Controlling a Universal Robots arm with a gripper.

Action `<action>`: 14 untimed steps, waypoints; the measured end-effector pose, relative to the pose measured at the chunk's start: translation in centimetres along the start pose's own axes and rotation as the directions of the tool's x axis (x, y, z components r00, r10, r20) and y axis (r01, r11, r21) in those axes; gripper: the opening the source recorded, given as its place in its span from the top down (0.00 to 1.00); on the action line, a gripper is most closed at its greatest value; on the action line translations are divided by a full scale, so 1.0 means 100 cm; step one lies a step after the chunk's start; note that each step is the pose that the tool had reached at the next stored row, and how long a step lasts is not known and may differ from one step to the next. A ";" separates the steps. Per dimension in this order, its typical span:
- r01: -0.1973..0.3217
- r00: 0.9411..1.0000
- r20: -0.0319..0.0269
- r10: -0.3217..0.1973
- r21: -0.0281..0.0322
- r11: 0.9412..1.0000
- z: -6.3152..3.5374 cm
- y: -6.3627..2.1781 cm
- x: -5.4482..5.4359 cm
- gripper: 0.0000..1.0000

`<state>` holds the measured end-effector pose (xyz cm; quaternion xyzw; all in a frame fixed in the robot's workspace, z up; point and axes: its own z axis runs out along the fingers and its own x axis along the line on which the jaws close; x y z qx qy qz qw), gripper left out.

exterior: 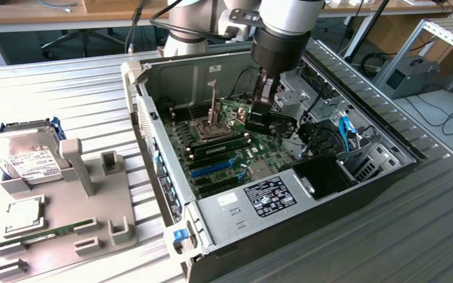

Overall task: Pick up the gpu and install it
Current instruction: 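Insert the gpu into the slot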

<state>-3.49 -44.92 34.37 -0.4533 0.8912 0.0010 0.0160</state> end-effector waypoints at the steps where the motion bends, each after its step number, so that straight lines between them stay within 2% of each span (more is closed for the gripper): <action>1: 0.007 1.000 0.000 -0.007 0.000 1.000 0.0000 0.0000 0.000 0.74; 14: 0.115 0.993 0.002 -0.115 -0.003 0.993 0.0005 0.0000 0.000 0.74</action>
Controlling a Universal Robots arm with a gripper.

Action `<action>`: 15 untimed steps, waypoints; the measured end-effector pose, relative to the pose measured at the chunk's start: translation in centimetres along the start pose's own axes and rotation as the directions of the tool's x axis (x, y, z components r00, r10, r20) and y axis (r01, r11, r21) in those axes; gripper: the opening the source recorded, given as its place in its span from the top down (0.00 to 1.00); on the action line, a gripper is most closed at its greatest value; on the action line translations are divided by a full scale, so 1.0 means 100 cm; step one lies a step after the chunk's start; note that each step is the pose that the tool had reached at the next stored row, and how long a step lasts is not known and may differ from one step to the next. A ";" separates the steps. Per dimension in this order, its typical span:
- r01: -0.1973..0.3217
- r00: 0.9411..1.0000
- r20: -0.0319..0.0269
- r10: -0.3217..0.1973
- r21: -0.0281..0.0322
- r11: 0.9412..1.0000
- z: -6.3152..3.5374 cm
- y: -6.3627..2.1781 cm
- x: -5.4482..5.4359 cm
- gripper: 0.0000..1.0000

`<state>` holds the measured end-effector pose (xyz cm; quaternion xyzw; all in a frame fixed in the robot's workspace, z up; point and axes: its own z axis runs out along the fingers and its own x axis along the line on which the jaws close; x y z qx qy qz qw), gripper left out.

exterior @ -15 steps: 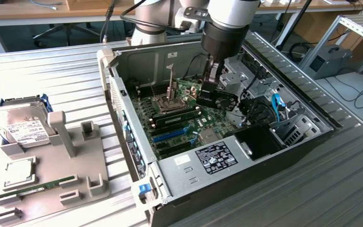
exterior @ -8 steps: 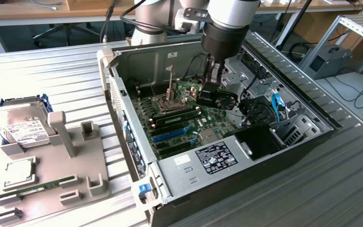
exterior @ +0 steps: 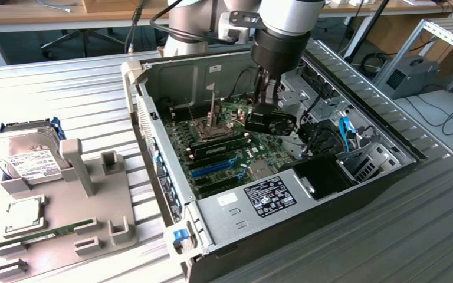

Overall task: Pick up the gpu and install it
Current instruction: 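Insert the gpu into the slot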

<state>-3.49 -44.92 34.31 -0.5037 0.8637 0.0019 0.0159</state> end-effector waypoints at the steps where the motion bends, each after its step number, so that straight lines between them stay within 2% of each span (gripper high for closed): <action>1: 0.007 1.000 0.000 -0.007 0.000 1.000 0.0000 0.0000 0.000 0.74; 8: 0.065 0.998 0.001 -0.065 -0.002 0.998 0.0003 0.0000 0.000 0.74; 15: 0.116 0.993 0.002 -0.116 -0.003 0.993 0.0006 0.0000 0.000 0.74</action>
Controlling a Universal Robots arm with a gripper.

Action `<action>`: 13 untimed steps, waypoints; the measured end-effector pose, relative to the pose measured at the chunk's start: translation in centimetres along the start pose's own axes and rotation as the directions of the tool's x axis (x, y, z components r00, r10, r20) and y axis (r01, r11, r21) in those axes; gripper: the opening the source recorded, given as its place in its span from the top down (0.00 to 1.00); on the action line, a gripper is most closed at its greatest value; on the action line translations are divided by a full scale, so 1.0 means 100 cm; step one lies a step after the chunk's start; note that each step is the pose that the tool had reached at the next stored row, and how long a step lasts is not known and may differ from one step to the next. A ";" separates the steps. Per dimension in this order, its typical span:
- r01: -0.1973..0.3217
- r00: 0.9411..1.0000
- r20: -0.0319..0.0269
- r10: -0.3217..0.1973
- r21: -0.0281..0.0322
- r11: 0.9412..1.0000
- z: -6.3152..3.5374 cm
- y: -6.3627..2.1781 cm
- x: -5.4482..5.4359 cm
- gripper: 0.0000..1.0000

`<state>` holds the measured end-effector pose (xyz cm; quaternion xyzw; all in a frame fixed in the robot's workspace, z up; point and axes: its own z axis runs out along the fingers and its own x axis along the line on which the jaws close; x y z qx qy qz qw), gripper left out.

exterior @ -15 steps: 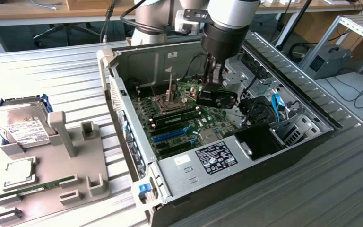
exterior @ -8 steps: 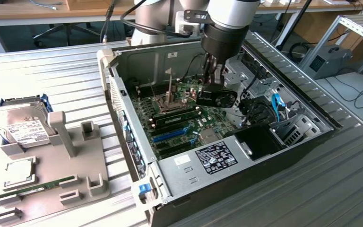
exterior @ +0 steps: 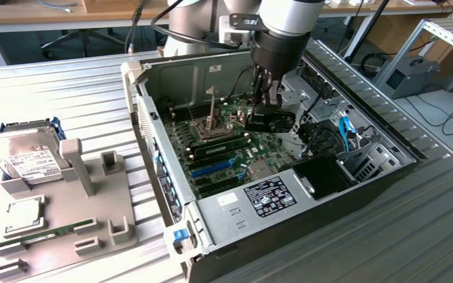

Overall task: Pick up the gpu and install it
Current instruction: 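Insert the gpu into the slot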

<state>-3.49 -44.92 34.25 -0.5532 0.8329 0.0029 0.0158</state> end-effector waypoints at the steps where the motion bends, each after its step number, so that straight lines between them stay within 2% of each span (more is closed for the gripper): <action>1: 0.006 1.000 0.000 -0.006 0.000 1.000 0.0000 0.0000 0.000 0.74; 10: 0.088 0.996 0.001 -0.088 -0.003 0.996 0.0005 0.0000 0.000 0.74; 13: 0.117 0.993 0.002 -0.117 -0.003 0.993 0.0006 0.0000 0.000 0.74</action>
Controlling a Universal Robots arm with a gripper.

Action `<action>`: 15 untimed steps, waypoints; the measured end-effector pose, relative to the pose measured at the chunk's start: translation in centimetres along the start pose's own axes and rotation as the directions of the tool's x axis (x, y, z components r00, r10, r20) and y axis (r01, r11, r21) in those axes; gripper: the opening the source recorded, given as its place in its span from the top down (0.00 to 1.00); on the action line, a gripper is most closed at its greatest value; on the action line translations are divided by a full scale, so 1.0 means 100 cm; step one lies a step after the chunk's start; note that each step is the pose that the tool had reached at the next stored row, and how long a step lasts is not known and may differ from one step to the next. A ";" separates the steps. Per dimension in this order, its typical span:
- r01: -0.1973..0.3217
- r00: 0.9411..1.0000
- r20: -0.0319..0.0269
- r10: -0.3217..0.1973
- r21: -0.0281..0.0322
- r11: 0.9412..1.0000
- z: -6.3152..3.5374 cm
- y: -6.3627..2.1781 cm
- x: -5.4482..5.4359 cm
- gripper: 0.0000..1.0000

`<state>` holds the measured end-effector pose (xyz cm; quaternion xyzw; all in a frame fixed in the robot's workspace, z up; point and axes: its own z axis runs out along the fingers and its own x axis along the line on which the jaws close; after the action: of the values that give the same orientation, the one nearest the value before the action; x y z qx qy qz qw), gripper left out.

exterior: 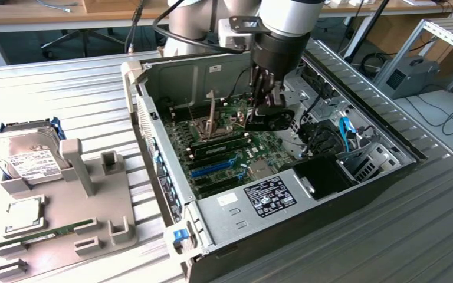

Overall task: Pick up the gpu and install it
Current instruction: 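Insert the gpu into the slot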

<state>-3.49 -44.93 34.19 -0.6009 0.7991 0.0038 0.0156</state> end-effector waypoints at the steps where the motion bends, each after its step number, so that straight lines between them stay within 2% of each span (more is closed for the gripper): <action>1: 0.008 1.000 0.000 -0.008 0.000 1.000 0.0000 0.0000 0.000 0.74; 10: 0.063 0.998 0.001 -0.063 -0.002 0.998 0.0002 0.0000 0.000 0.74; 15: 0.106 0.994 0.002 -0.106 -0.003 0.994 0.0003 0.0000 0.000 0.74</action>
<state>-3.49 -44.92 34.16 -0.6426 0.7661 0.0046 0.0154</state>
